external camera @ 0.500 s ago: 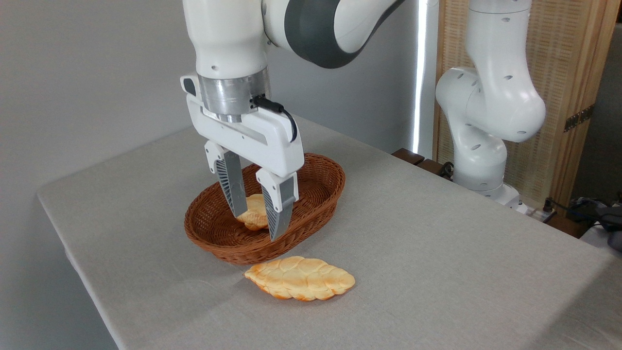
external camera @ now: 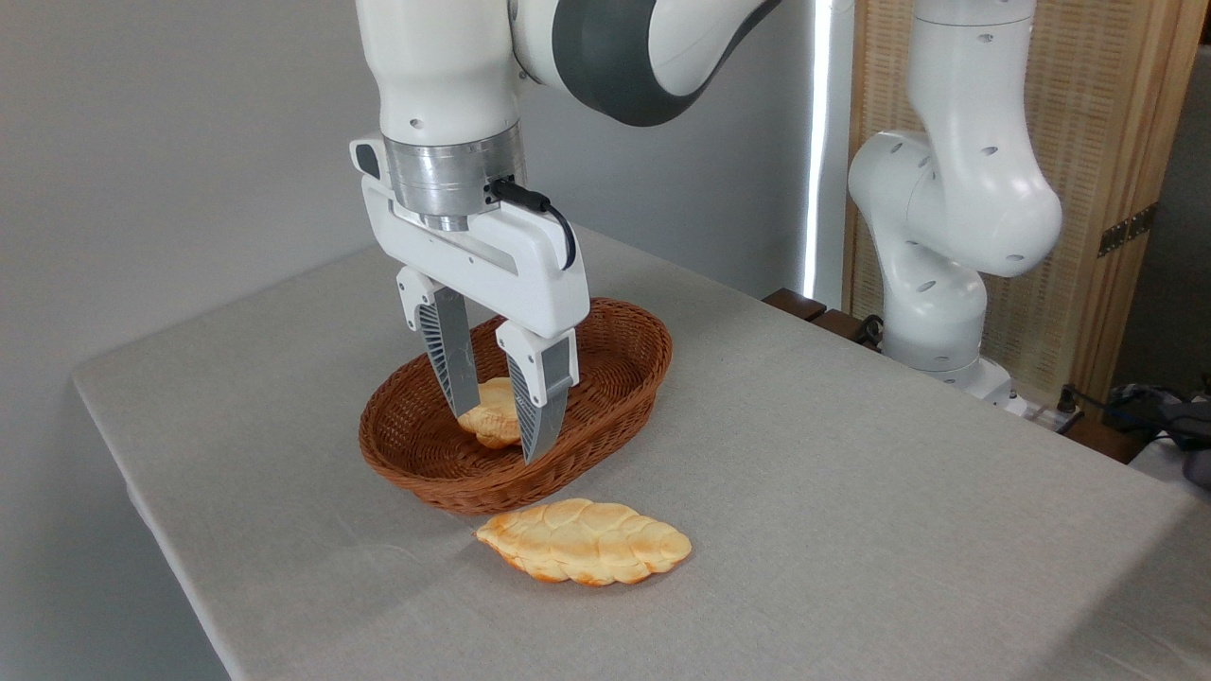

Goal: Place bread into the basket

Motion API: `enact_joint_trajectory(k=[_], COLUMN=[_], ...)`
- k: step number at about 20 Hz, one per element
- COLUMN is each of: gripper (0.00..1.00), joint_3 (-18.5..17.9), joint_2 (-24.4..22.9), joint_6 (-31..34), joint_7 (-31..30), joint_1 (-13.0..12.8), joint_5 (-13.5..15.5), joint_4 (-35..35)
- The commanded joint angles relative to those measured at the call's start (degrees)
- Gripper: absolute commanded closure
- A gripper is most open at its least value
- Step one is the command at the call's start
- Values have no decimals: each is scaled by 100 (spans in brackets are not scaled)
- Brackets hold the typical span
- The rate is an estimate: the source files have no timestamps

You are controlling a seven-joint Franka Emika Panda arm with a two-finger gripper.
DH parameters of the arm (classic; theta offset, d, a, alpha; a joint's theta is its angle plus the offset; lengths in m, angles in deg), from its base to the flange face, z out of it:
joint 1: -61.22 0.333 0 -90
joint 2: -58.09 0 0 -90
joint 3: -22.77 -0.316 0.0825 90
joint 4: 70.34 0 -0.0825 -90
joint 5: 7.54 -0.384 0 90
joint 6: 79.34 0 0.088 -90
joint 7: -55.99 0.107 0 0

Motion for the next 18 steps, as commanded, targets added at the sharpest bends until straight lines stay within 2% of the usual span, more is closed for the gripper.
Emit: enact_joint_trajectory(k=[1, 6, 12, 15, 17, 18], gripper=[0, 0, 0, 0, 0, 0], joint_3=[-44, -44, -114, -263, -299, -430], joint_2=[-74, -171, -558, -575, -575, -566], joint_6=[82, 82, 82, 39, 39, 39], joint_7=[141, 589, 1722, 2608, 3416, 3864], joint_1=[-35, -35, 0, 9, 26, 18], joint_5=[79, 36, 27, 9, 9, 9], joint_4=[16, 174, 841, 1044, 1123, 1150])
